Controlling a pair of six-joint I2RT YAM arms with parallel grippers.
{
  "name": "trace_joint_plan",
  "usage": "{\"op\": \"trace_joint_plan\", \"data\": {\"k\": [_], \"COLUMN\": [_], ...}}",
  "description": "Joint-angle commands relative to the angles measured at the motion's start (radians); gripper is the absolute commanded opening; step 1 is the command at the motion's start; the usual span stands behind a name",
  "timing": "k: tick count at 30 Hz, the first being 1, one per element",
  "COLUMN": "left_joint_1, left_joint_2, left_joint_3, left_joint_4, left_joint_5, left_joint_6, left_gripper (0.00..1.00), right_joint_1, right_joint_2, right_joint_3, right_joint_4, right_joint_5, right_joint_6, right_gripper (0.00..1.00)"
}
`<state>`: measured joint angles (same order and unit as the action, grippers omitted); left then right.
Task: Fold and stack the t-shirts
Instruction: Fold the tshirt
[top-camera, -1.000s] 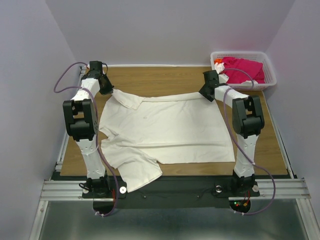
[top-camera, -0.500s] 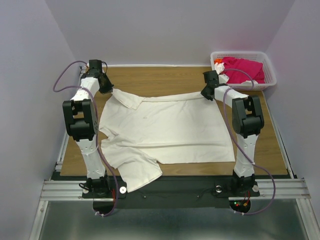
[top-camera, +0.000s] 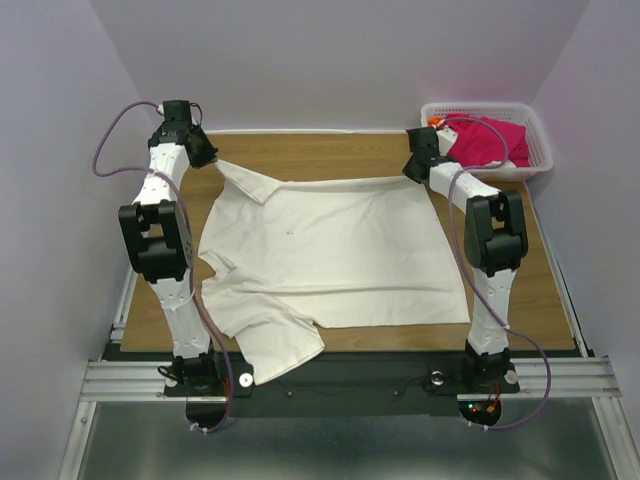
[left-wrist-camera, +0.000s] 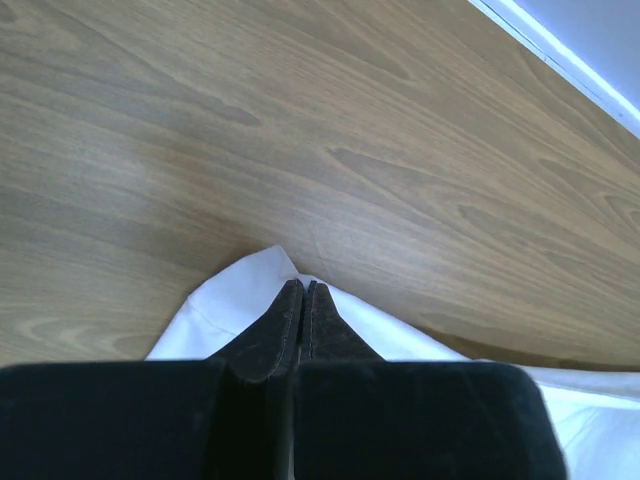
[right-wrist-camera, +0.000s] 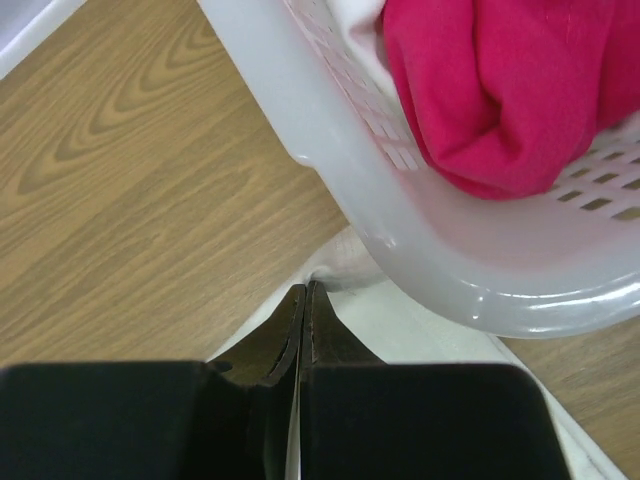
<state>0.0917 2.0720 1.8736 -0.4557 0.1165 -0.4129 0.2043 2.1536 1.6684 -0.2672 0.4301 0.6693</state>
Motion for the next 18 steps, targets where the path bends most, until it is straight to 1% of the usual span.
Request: {"op": "trace_joint_plan", "data": {"k": [1, 6, 12, 18], "left_joint_1": [0.011, 0.022, 0.034, 0.034], "left_joint_2": [-0.036, -0.053, -0.030, -0.098], "left_joint_3": [0.044, 0.032, 0.075, -0.028], "left_joint_4": [-0.015, 0.000, -0.017, -0.012], "left_joint_5": [0.011, 0.018, 0.026, 0.045], "left_joint_6": [-0.012, -0.015, -0.015, -0.049], "left_gripper": [0.00, 0.00, 0.00, 0.00], "right_joint_1": [0.000, 0.000, -0.002, -0.002], "right_joint_2": [-0.057, -0.063, -0.038, -0.064], "right_joint_3": [0.039, 0.050, 0.086, 0.071], "right_joint_4": [0.034, 0.034, 0.034, 0.034], "right_joint_5": [0.052, 0.033, -0.005, -0.071], "right_joint_6": [-0.105, -0.161, -0.217, -0.250], "right_gripper": [0.01, 0.01, 0.01, 0.01]}}
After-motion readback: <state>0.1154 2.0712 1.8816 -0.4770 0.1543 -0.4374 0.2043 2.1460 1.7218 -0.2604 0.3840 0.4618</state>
